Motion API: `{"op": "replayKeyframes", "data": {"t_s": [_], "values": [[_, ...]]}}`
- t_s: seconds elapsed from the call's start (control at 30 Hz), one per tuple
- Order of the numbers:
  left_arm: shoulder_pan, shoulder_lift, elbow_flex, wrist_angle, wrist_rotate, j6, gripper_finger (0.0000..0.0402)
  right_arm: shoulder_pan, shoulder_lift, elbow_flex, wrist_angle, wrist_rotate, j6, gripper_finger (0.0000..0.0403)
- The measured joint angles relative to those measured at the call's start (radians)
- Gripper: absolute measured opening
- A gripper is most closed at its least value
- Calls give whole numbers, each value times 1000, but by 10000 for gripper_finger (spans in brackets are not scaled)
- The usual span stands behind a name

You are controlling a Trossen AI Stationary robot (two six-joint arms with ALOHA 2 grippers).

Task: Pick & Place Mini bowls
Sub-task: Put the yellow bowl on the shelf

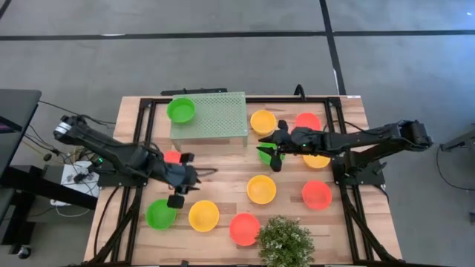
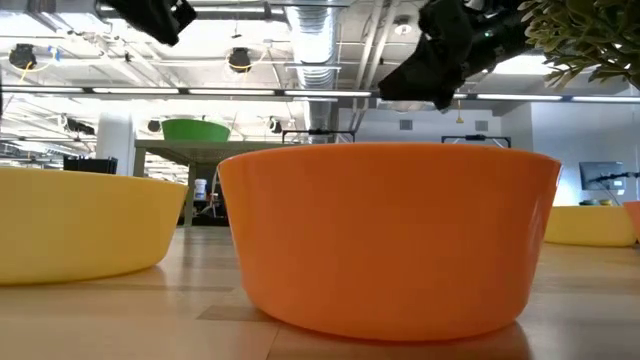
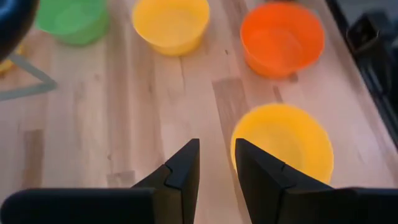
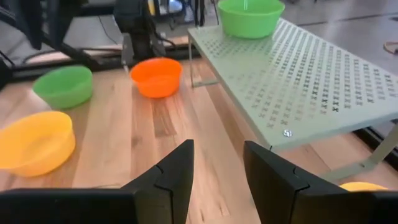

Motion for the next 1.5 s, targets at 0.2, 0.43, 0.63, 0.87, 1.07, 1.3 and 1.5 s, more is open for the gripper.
{"op": "replayKeyframes", "data": {"t_s": [0.2,0.43,0.63,0.87,1.07,1.3,1.5], "values": [[-8,86,0,3,-18,3,104,-57,58,62,-148,77,-1,134],[9,56,-1,3,-125,55,104,-190,172,141,-354,108,0,134],[8,-104,-1,3,-154,79,104,-249,291,270,-570,32,1,132],[8,-272,-1,2,-166,79,104,-298,417,426,-705,-70,-21,131],[8,-375,-65,2,-166,110,104,-329,533,510,-768,-77,-28,131],[8,-423,-135,18,-166,106,104,-341,623,578,-848,-77,-53,131],[8,-423,-140,26,-166,106,104,-354,666,600,-885,-62,-54,118]]}}
